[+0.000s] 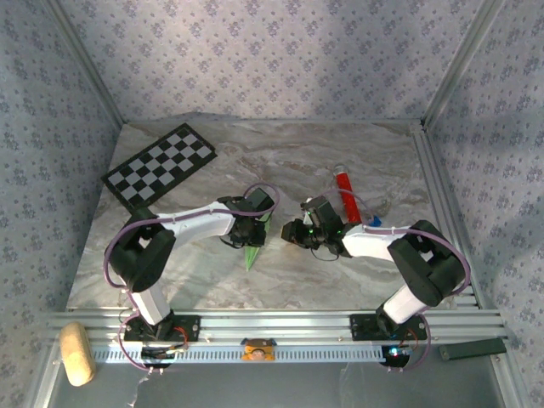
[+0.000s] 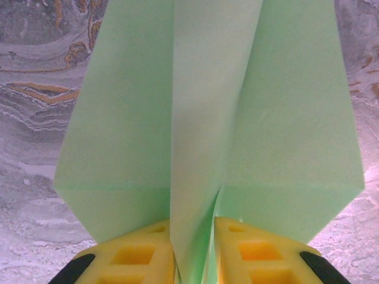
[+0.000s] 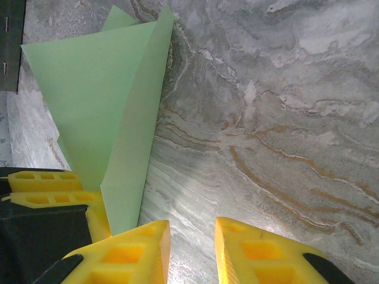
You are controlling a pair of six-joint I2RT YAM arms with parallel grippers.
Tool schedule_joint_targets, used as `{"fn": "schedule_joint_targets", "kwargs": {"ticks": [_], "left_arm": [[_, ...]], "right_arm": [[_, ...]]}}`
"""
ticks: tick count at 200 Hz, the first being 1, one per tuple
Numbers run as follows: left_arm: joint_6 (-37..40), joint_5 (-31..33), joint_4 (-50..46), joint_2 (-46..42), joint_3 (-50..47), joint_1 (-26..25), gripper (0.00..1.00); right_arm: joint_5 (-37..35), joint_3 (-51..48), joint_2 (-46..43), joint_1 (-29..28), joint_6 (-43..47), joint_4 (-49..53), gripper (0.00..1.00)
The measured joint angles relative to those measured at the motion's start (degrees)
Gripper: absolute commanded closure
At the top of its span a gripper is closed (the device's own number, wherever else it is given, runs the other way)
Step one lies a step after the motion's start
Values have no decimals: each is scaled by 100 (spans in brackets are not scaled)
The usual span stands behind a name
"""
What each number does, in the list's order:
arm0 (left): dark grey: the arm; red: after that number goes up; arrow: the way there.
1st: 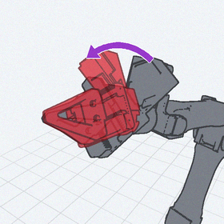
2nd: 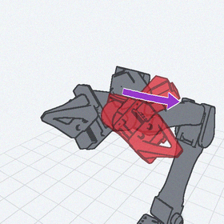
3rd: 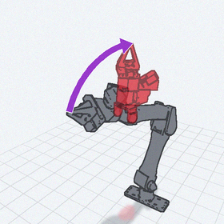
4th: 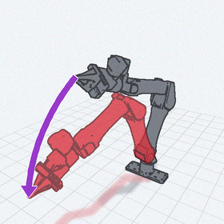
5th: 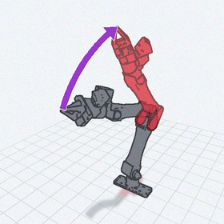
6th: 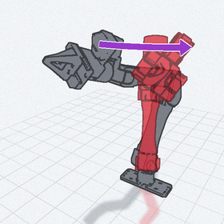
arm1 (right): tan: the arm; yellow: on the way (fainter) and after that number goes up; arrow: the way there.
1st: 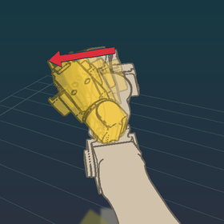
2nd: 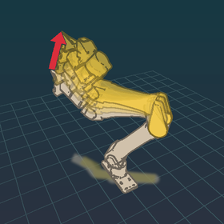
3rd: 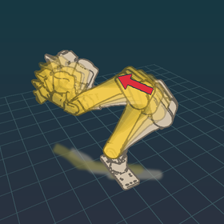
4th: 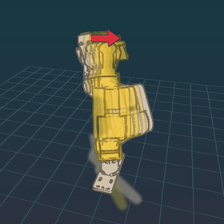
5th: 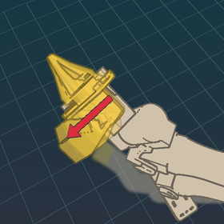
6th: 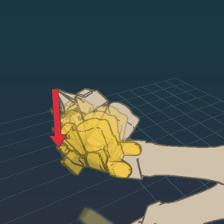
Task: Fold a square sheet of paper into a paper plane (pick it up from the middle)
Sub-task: Move the paper plane to the center of the table.
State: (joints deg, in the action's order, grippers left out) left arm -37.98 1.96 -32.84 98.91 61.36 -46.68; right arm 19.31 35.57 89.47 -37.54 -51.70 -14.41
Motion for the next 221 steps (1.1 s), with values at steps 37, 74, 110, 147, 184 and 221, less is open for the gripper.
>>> {"fn": "schedule_joint_targets", "kwargs": {"ticks": [37, 74, 110, 147, 184, 221], "left_arm": [[0, 0, 2, 31, 0, -22, 79], [0, 0, 4, 144, 0, -37, 79], [0, 2, 7, 177, 0, -37, 79], [0, 0, 9, 177, 0, -37, 78], [-11, 2, 42, 160, 0, -70, 70], [-7, 2, 63, 50, 0, -70, 72]], "right_arm": [[-2, 0, 11, 0, 0, 0, 73], [-2, 0, 11, 0, 0, 2, 73], [-4, 0, 11, 0, 0, 4, 73], [-4, 0, 11, 0, 0, 4, 73], [-4, 0, 11, 0, 0, 4, 73], [-4, 0, 11, 0, 0, 4, 73]]}}
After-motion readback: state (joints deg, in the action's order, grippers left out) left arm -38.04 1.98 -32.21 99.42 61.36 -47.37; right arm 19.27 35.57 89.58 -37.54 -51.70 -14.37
